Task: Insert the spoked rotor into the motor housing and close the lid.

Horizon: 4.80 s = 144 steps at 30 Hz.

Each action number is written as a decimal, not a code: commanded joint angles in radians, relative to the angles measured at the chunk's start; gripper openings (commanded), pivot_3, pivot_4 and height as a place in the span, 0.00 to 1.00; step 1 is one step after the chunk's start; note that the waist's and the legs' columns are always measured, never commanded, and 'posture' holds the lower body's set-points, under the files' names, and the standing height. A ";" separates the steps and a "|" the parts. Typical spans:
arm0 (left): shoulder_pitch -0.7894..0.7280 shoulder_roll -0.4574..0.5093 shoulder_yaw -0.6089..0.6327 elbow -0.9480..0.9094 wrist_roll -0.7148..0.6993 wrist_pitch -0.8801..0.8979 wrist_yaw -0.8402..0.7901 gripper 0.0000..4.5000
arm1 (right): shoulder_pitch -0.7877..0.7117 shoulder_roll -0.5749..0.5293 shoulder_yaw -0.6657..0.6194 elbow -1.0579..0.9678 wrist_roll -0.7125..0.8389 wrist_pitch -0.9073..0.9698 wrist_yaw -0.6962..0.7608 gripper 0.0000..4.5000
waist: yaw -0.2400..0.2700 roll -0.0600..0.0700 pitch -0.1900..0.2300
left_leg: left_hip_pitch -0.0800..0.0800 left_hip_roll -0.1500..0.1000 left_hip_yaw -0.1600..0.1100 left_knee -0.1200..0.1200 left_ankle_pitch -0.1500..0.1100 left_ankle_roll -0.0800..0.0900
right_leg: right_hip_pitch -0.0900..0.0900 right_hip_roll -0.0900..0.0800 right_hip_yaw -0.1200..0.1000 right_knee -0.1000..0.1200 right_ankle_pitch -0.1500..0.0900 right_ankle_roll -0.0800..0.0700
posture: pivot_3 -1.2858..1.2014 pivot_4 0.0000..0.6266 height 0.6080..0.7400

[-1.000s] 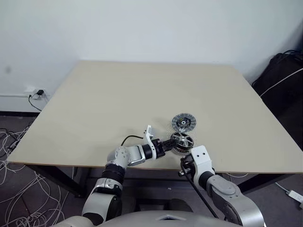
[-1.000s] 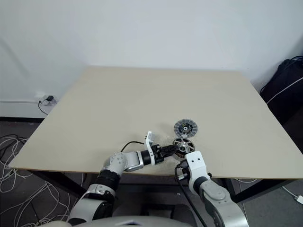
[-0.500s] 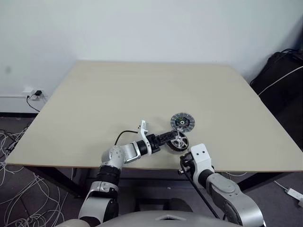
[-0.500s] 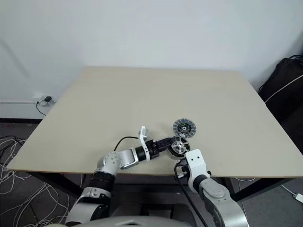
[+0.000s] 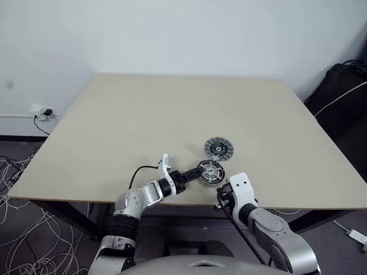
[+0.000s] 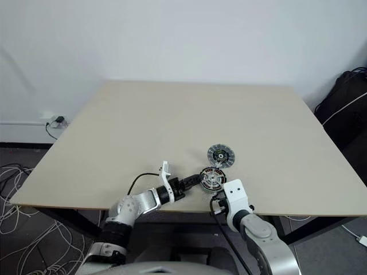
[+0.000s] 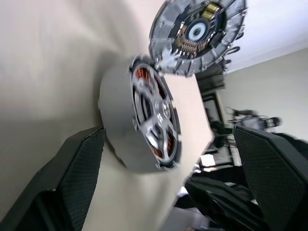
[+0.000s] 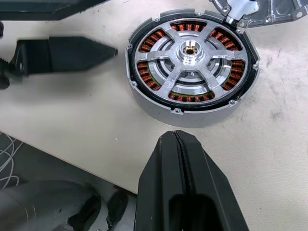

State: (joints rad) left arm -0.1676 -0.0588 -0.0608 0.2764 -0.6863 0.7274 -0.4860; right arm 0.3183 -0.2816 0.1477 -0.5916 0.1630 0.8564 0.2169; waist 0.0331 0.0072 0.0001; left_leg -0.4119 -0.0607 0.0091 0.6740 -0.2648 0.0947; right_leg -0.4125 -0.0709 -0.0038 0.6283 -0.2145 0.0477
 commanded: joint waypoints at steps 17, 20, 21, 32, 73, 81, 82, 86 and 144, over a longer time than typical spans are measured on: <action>0.191 0.134 -0.255 0.065 0.727 -1.158 0.095 0.19 | -0.258 0.093 -0.004 0.180 -0.077 -0.176 -0.070 0.00 | 0.006 0.006 -0.001 | 0.001 0.000 0.002 -0.006 0.000 0.000 | -0.002 -0.001 0.000 -0.001 -0.001 -0.002 | 0.52 0.00 1.00; 0.206 0.121 -0.238 0.094 0.732 -1.206 0.124 0.04 | -0.296 0.110 0.003 0.251 -0.086 -0.210 -0.064 0.00 | 0.006 0.006 -0.001 | 0.001 0.000 0.002 -0.006 0.000 0.000 | -0.002 -0.001 0.000 -0.001 -0.001 -0.002 | 0.52 0.00 1.00; 0.206 0.116 -0.235 0.103 0.733 -1.213 0.131 0.04 | -0.299 0.110 0.004 0.265 -0.089 -0.218 -0.060 0.00 | 0.007 0.006 -0.001 | 0.001 0.000 0.002 -0.007 0.000 0.000 | -0.002 -0.001 0.000 -0.001 -0.001 -0.002 | 0.52 0.00 1.00; 0.211 0.073 -0.222 0.189 0.714 -1.276 0.135 0.04 | -0.243 0.030 0.039 0.317 -0.098 -0.169 0.021 0.00 | 0.007 0.008 -0.005 | 0.002 0.000 0.002 -0.006 0.000 0.000 | -0.001 -0.001 0.000 -0.001 -0.001 -0.002 | 0.52 0.00 1.00; 0.221 0.014 -0.240 0.102 0.644 -1.200 0.006 0.03 | -0.559 -0.462 0.356 0.361 -0.174 -0.129 0.584 0.37 | 0.012 0.002 0.000 | -0.002 0.000 0.001 0.008 -0.003 0.006 | 0.004 -0.005 -0.008 -0.001 0.001 0.002 | 0.52 0.00 1.00; 0.235 0.008 -0.249 0.072 0.635 -1.172 0.008 0.03 | -0.545 -0.461 0.339 0.352 -0.185 -0.128 0.594 0.02 | 0.013 0.003 -0.001 | -0.002 0.000 0.001 0.008 -0.003 0.006 | 0.004 -0.006 -0.008 -0.001 0.001 0.002 | 0.52 0.00 1.00; 0.236 0.008 -0.250 0.069 0.634 -1.169 0.008 0.03 | -0.540 -0.464 0.337 0.347 -0.183 -0.126 0.595 0.02 | 0.013 0.003 -0.001 | -0.002 0.000 0.001 0.008 -0.003 0.006 | 0.004 -0.006 -0.008 -0.001 0.001 0.002 | 0.52 0.00 1.00; 0.238 0.007 -0.252 0.064 0.631 -1.159 0.007 0.03 | -0.521 -0.465 0.320 0.329 -0.173 -0.093 0.589 0.02 | 0.015 0.003 -0.001 | -0.002 0.000 0.001 0.008 -0.003 0.006 | 0.004 -0.006 -0.008 -0.001 0.001 0.002 | 0.52 0.00 1.00; 0.279 0.053 -0.152 0.077 0.622 -1.177 0.061 0.03 | -0.542 0.121 0.098 0.231 -0.058 0.164 0.041 0.30 | -0.005 0.012 0.000 | -0.002 -0.001 0.001 0.006 -0.003 0.006 | 0.001 -0.004 -0.008 0.000 0.002 0.002 | 0.52 0.00 1.00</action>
State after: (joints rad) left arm 0.1107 -0.0089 -0.2233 0.3874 -0.0522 -0.4248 -0.4330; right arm -0.2116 -0.1659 0.2657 -0.3300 0.1181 1.0797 0.2762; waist 0.0284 0.0187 0.0000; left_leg -0.4137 -0.0618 0.0099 0.6795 -0.2680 0.1007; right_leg -0.4113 -0.0749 -0.0114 0.6285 -0.2122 0.0500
